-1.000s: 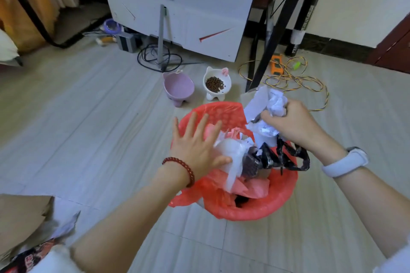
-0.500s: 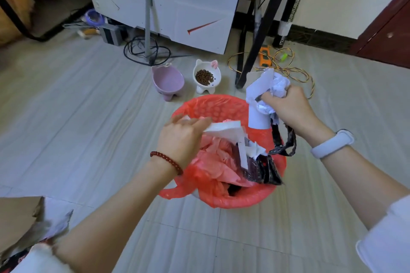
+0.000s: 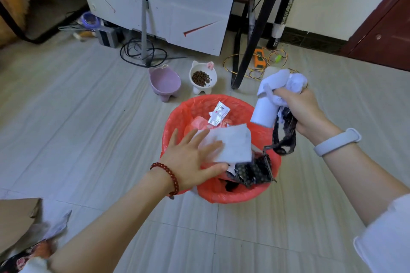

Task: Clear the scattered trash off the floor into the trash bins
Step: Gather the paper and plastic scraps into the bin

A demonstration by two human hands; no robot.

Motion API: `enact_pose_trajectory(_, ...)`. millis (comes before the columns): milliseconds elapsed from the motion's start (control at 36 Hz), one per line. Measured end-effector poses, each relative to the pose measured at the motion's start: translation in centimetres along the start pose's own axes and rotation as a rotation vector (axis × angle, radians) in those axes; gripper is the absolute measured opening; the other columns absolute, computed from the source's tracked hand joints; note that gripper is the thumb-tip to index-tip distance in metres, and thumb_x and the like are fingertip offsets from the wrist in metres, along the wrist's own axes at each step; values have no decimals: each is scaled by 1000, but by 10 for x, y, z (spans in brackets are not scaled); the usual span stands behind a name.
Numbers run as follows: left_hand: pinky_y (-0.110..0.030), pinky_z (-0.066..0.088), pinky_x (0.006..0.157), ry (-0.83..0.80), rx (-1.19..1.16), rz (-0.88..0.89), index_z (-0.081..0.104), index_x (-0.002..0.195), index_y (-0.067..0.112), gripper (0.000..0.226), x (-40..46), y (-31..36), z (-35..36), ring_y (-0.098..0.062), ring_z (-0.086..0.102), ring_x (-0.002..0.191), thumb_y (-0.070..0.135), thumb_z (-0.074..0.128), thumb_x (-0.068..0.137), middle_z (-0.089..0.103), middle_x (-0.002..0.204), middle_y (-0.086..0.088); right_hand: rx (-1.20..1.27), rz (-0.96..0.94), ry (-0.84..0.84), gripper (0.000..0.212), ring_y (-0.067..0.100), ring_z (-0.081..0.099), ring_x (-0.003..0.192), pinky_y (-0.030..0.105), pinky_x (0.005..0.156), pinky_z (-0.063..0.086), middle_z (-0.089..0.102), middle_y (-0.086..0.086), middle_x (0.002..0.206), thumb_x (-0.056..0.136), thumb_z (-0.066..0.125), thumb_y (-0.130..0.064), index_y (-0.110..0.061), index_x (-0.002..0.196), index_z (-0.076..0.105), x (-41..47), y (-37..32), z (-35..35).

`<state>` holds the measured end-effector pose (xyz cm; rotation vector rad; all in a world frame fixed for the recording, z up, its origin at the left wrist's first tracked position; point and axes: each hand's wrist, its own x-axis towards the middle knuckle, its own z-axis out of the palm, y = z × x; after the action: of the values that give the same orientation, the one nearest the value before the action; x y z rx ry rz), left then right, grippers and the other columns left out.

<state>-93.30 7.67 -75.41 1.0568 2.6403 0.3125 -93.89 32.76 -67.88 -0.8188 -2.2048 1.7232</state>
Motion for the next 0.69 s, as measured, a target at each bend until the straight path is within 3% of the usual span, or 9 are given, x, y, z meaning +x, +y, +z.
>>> enact_pose_trajectory(56, -53, -2, 114, 99, -18, 14, 20, 140, 47, 86, -3, 4, -6, -19, 7, 143, 79, 1, 63, 11, 156, 7, 16, -98, 66, 26, 14, 49, 51, 24, 51, 38, 48, 1, 51, 82, 58, -8, -11, 59, 48, -2, -11, 0)
enact_pose_trajectory(139, -56, -2, 113, 92, 6, 43, 27, 137, 47, 82, -4, 11, -7, -20, 10, 143, 75, -2, 65, 19, 153, 8, -72, -116, -51, 12, 18, 53, 72, 27, 61, 41, 54, 9, 71, 85, 56, -8, -8, 73, 56, -13, -26, -2)
enact_pose_trajectory(194, -60, -2, 112, 22, 43, 32, 25, 135, 53, 76, -1, 13, -2, -21, 7, 143, 75, -3, 68, 18, 153, 8, -166, -43, -221, 12, 16, 59, 60, 23, 55, 44, 59, 5, 63, 86, 58, -10, -4, 77, 61, -22, -29, -5)
enact_pose_trajectory(250, -62, -3, 110, -77, 64, 4, 22, 135, 56, 58, 3, 13, 5, -23, 5, 143, 73, 9, 81, 14, 154, 7, -245, 9, -321, 26, 12, 50, 39, 19, 40, 39, 51, -4, 44, 87, 58, -9, -10, 62, 53, -33, -22, 0)
enact_pose_trajectory(361, -64, -4, 108, -79, 115, -17, 34, 133, 48, 45, 3, 7, 10, -24, 15, 141, 58, 23, 91, 31, 147, 7, -345, -19, -321, 19, 5, 53, 56, 14, 50, 40, 56, 3, 64, 86, 57, -7, -5, 67, 58, -45, 15, 28)
enact_pose_trajectory(444, -73, 15, 98, 207, 131, -96, 71, 93, 26, 48, -3, -4, 9, -30, 54, 117, 40, 27, 78, 66, 109, 0, -522, -167, -272, 18, -1, 57, 52, 15, 56, 45, 51, 0, 61, 83, 55, -9, -6, 66, 49, -47, 49, 53)
enact_pose_trajectory(500, -74, 25, 91, 335, 123, -195, 72, 71, 19, 30, -9, -13, 10, -33, 61, 104, 28, 44, 72, 69, 95, -7, -638, -234, -236, 3, 28, 60, 74, 38, 67, 47, 57, 10, 74, 78, 51, -10, -10, 81, 50, -46, 70, 65)
enact_pose_trajectory(583, -72, 27, 92, 343, 76, -310, 71, 91, 14, 29, -16, -21, 13, -39, 52, 116, 27, 52, 72, 62, 115, -14, -788, -362, -241, 41, 31, 51, 91, 39, 76, 41, 60, 14, 100, 80, 50, -2, -7, 120, 50, -40, 92, 81)
enact_pose_trajectory(694, -61, 11, 108, 297, -34, -362, 37, 138, 18, 49, -18, -25, 22, -32, 12, 142, 31, 40, 91, 20, 152, -9, -1128, -488, -274, 57, 31, 42, 113, 40, 94, 37, 46, 10, 120, 81, 57, -14, -15, 135, 37, -31, 104, 101)
